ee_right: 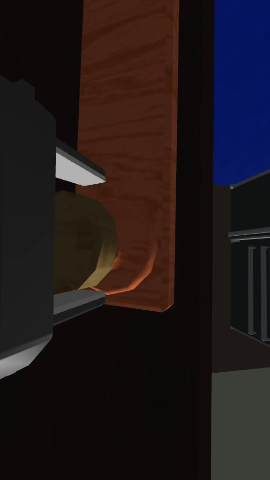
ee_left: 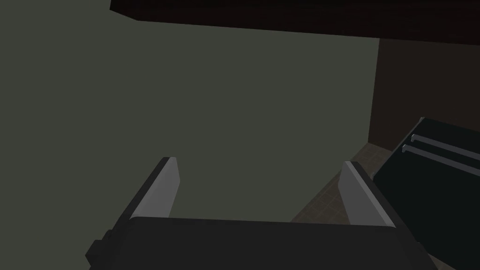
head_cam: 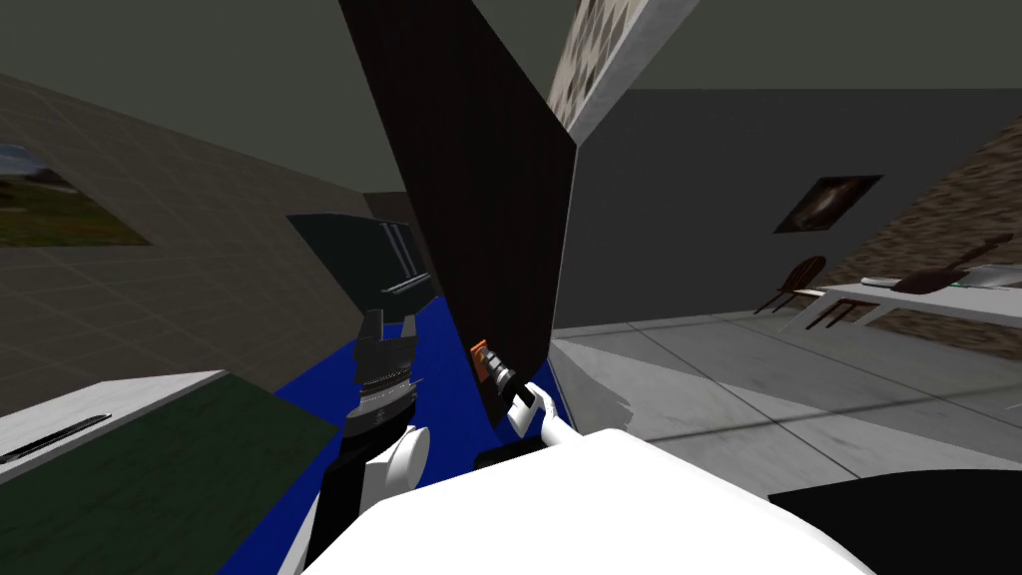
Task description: Push the door open
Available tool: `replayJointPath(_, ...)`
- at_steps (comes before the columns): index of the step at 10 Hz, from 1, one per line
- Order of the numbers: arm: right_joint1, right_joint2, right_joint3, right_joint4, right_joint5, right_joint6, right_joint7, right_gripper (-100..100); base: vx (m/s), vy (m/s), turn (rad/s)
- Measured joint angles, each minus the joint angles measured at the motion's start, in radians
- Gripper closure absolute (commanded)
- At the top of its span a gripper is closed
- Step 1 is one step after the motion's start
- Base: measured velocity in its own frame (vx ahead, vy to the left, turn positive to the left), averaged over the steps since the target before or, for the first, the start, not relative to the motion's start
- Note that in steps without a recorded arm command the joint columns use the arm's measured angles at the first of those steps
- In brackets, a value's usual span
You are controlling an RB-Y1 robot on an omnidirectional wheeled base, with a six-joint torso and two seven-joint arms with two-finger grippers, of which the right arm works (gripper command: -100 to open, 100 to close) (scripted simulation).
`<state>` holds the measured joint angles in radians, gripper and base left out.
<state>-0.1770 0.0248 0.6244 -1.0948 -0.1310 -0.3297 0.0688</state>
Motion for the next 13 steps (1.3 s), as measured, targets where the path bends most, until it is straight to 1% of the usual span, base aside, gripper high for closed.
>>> replayJointPath(1, -0.002, 0.0, -0.001, -0.002, 0.0, -0.001, 0.0, 100, -0.029, -0.026, 0.006)
replayJointPath(4, 0.003, -0.003, 0.0, 0.003, 0.0, 0.003, 0.001, 100, -0.011, -0.008, -0.003)
replayJointPath(5, 0.004, -0.003, 0.0, 0.004, 0.0, 0.003, 0.0, 100, 0.041, 0.089, -0.042)
replayJointPath(6, 0.011, -0.013, -0.004, -0.002, 0.001, 0.004, 0.004, 100, 0.036, 0.159, -0.078)
replayJointPath(8, 0.007, -0.034, -0.026, -0.01, -0.003, 0.018, 0.004, 100, 0.046, 0.184, -0.074)
replayJointPath(9, 0.006, -0.039, -0.04, -0.008, -0.004, 0.018, 0.006, 100, 0.104, 0.192, -0.067)
replayJointPath(10, -0.001, -0.039, -0.053, 0.012, -0.005, 0.001, 0.008, 100, 0.096, 0.189, -0.062)
replayJointPath(13, -0.013, -0.038, -0.094, 0.024, -0.01, -0.003, 0.01, 100, 0.093, 0.204, -0.084)
